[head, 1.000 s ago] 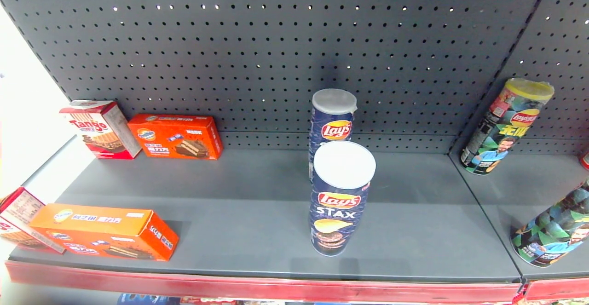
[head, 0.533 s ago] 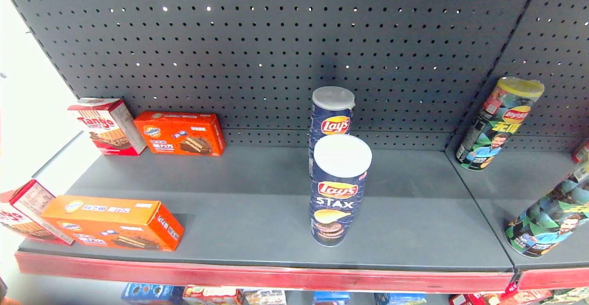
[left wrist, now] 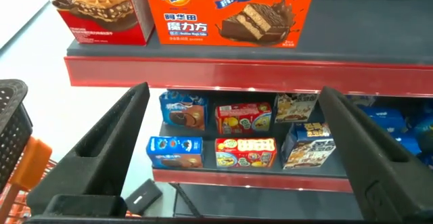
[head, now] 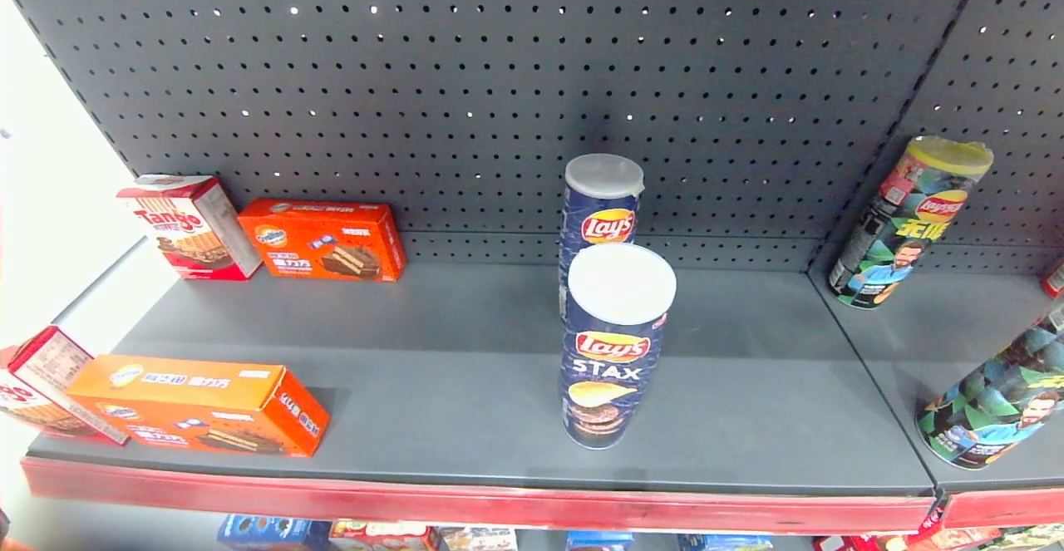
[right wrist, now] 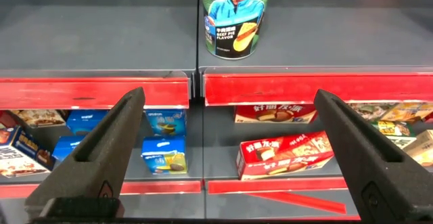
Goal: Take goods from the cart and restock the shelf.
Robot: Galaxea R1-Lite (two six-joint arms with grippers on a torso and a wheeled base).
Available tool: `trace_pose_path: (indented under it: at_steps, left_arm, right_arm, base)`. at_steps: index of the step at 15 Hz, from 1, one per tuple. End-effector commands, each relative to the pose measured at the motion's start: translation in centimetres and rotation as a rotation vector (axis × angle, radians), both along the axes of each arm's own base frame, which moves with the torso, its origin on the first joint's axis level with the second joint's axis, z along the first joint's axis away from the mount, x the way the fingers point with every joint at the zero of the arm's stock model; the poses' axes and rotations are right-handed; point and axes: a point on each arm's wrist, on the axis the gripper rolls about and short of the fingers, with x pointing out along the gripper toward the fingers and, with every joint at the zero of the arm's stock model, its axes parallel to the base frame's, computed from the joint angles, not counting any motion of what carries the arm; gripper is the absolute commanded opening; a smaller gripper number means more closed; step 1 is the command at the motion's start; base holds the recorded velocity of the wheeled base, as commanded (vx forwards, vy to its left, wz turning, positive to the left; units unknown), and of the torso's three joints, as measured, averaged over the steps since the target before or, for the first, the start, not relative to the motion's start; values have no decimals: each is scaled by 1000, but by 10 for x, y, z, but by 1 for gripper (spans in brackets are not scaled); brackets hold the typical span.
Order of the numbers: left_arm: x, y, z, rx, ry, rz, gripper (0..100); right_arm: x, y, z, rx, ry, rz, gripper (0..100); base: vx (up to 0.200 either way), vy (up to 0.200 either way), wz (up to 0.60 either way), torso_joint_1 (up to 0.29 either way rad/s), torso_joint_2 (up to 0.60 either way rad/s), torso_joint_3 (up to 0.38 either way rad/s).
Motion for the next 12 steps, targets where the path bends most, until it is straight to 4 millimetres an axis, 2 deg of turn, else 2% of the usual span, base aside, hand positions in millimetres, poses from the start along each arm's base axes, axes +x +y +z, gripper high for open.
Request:
trace_pose_path:
  at_steps: [1,12]
  left_arm:
    - [0,0,0,0,0,0,100]
    - [0,0,0,-2,0,2,100]
  right_arm:
    - [0,0,0,-1,0,0,100]
    - [0,0,0,1,0,0,100]
  base:
    - [0,0,-600,2,-2,7]
    - [0,0,0,0,0,0]
